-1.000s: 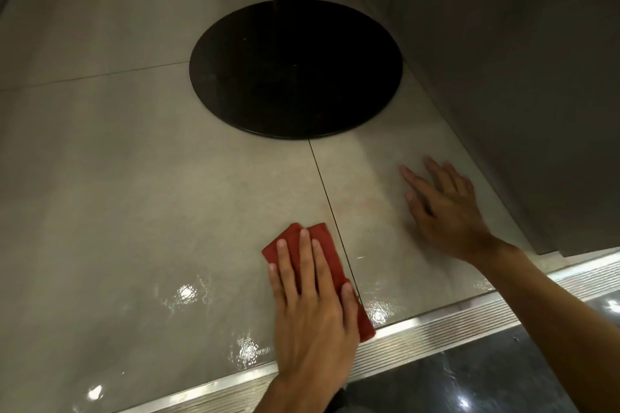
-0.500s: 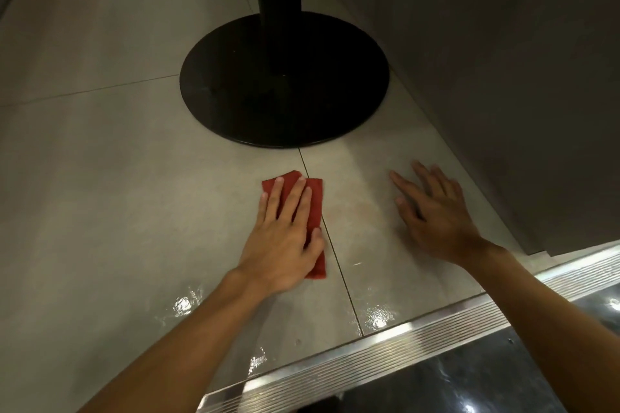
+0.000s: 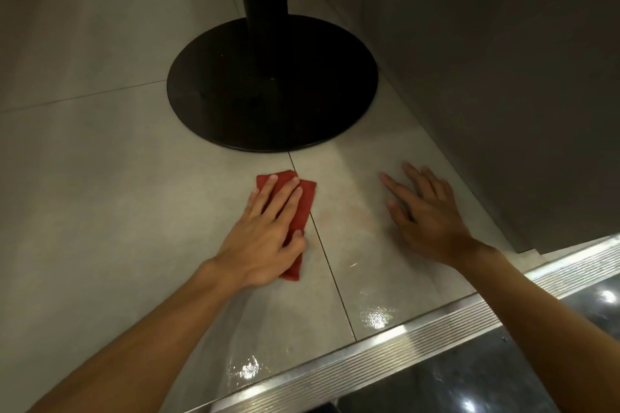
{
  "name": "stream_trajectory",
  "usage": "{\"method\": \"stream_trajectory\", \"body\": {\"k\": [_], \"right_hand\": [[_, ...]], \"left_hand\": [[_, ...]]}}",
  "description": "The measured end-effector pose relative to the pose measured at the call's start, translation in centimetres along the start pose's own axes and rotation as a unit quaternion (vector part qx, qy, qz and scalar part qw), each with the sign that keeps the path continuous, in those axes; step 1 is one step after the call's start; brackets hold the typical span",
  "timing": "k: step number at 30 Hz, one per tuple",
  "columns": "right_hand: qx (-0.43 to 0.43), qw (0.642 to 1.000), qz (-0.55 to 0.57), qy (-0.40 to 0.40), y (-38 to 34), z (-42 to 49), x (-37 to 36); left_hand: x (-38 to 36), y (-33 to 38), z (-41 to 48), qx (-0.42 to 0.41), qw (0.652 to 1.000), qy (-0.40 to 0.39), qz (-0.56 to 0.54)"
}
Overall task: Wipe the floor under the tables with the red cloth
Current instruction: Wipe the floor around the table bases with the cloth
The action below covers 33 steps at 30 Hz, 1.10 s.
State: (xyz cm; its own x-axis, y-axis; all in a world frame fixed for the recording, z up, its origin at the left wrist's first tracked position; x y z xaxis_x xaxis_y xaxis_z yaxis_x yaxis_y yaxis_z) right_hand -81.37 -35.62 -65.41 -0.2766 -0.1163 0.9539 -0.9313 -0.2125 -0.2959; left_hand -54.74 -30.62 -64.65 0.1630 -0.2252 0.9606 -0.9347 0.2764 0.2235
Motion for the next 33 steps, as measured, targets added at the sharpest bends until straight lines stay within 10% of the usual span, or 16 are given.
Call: {"method": "stream_trajectory", "body": {"k": [33], "right_hand": [[0.009,1.000,-0.002,0.000,0.1,0.0,0.0]], "left_hand": [[-0.3,0.1,-3.4,-0.005,1.000,-0.003,0.030]]}}
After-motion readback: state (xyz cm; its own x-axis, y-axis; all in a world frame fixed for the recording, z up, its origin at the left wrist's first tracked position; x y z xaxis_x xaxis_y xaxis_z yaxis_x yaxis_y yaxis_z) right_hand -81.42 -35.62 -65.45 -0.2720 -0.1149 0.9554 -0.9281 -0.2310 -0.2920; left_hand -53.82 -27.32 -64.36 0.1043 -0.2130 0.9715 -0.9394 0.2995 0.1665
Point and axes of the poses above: each hand's wrist, its own z-axis towards the middle knuckle, its own x-axis out of the back of the hand, y = z × x, the point moved 5 cm from there along z, towards the middle knuckle, and after that the axes turned 1 degree about x, right-handed, at the moved point
